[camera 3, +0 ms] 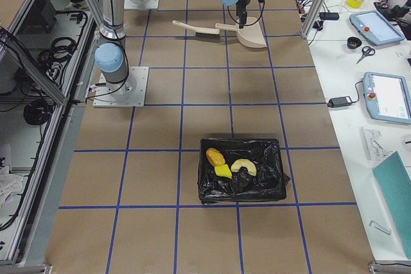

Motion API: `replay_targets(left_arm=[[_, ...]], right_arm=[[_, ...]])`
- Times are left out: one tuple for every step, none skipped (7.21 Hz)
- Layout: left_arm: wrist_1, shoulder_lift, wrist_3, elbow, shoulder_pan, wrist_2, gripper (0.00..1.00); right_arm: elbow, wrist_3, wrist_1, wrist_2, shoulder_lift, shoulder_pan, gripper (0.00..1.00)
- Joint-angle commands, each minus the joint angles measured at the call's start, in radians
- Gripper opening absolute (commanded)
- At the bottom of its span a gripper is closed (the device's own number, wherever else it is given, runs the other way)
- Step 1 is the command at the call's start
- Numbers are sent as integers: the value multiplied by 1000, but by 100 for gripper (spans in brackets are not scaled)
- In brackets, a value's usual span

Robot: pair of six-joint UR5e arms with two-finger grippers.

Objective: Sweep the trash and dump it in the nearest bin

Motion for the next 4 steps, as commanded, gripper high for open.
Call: replay_targets(left_arm=[[-23, 22, 12, -3, 2, 0, 100], [-23, 24, 12, -5, 2, 2, 100], [-24, 28, 12, -6, 2, 3, 100], [-26, 28, 12, -6, 3, 3, 100]], right_arm=[[0, -100, 112, -11, -91, -52, 100], [1, -102, 164, -13, -131, -56, 100], [4, -102, 184, -11, -162, -55, 100], [3, -102, 198, -14, -171, -57, 100]])
